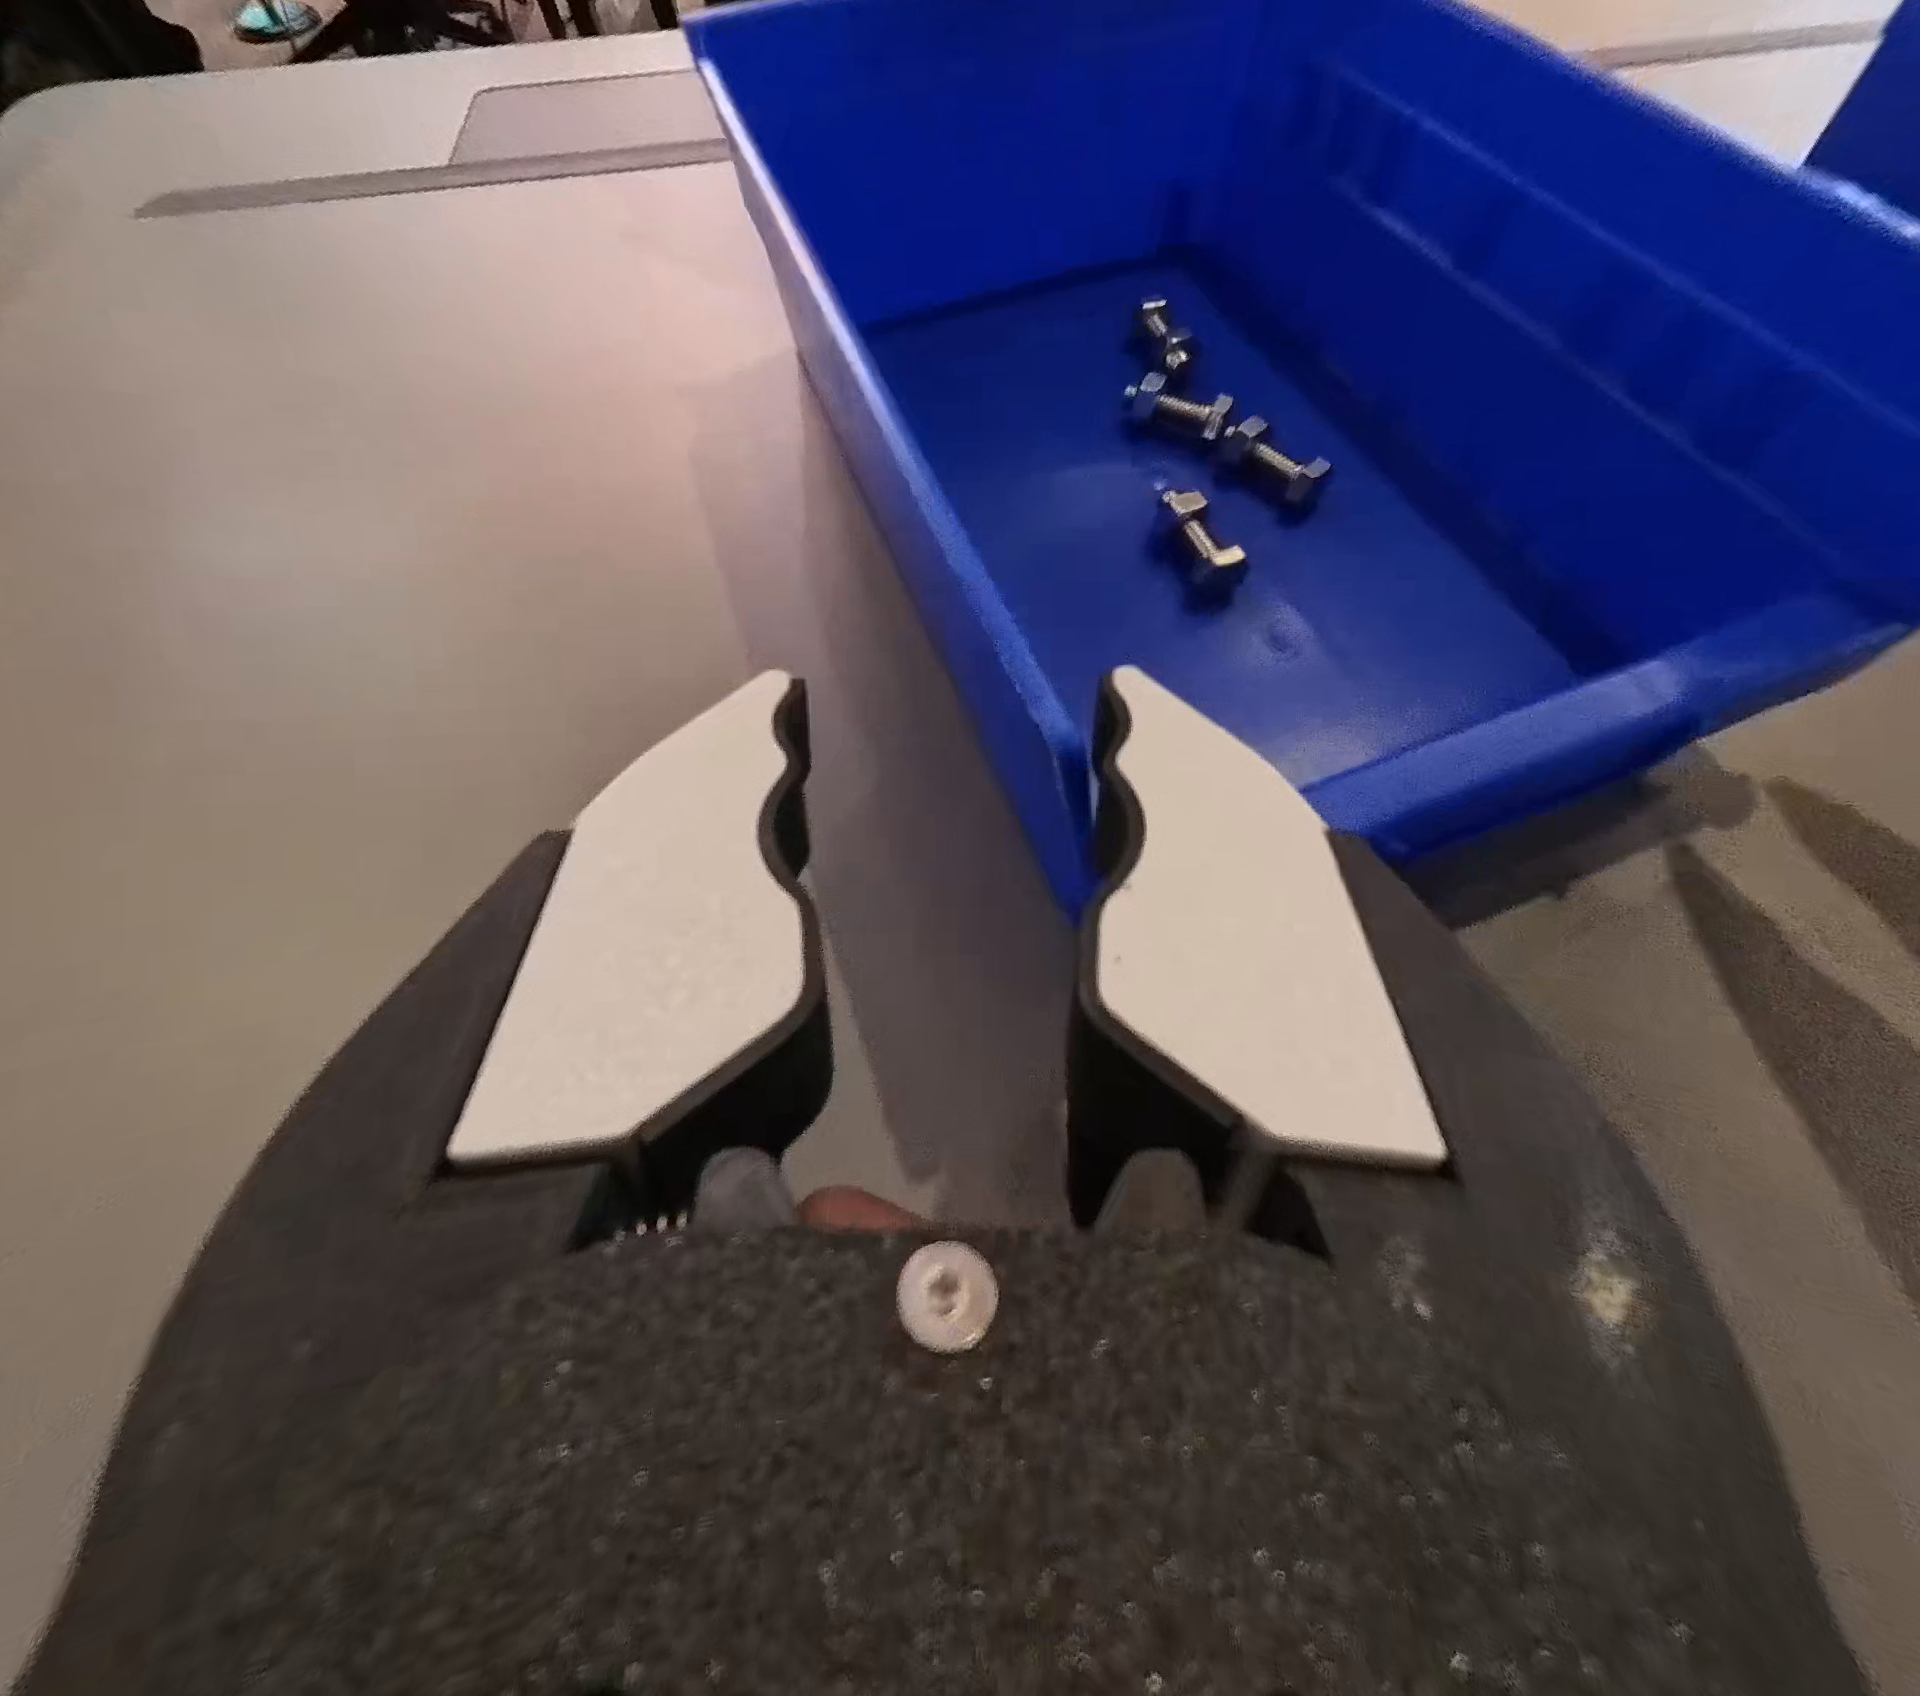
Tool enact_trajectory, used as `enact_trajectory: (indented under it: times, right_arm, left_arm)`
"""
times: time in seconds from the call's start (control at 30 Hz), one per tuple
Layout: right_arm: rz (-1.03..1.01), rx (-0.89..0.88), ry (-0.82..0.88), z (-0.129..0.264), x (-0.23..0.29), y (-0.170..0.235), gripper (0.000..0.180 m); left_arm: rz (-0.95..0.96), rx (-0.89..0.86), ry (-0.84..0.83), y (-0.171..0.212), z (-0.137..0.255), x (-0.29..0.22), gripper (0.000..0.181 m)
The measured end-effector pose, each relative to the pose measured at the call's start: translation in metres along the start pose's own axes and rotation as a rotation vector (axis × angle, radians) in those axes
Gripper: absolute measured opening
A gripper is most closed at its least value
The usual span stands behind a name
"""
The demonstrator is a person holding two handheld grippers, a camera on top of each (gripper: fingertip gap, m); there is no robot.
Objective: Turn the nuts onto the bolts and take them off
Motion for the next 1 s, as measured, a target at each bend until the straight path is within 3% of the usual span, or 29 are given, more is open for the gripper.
enact_trajectory:
  times: [0.03, 0.1, 0.13, 0.33, 0.57, 0.77, 1.0]
  right_arm:
    - [0.019, 0.039, 0.013, -0.015, 0.007, 0.001, 0.026]
    - [-0.004, 0.074, 0.079, -0.034, 0.014, 0.002, 0.005]
    - [-0.036, 0.064, 0.083, -0.037, 0.017, 0.001, 0.004]
    - [-0.101, -0.058, 0.072, -0.031, 0.064, -0.005, 0.003]
    - [-0.117, -0.109, -0.035, -0.056, 0.164, -0.008, 0.005]
    - [-0.160, -0.034, -0.056, -0.101, 0.226, -0.002, 0.005]
    - [-0.181, -0.013, -0.040, -0.112, 0.247, 0.008, 0.007]
  left_arm:
    - [-0.016, 0.010, 0.004, 0.001, -0.007, -0.002, 0.047]
    - [-0.003, 0.034, 0.002, 0.002, -0.015, -0.004, 0.011]
    - [-0.026, 0.032, -0.018, 0.002, -0.016, -0.003, 0.009]
    - [0.005, 0.008, -0.044, 0.012, 0.003, 0.034, 0.006]
    - [0.012, -0.007, -0.115, 0.022, 0.032, 0.138, 0.004]
    - [-0.004, 0.013, -0.141, 0.039, 0.021, 0.211, 0.004]
    - [0.027, 0.029, -0.090, 0.053, 0.003, 0.239, 0.004]
Point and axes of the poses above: each gripper's, where its closed fingertips meet, z back along the fingers, y out of its underside, x = y × z across the jaws, the point moved 10 cm from there along z, back along the fingers, and after that the axes turned 8 degrees about -z, right-handed, at the moved point
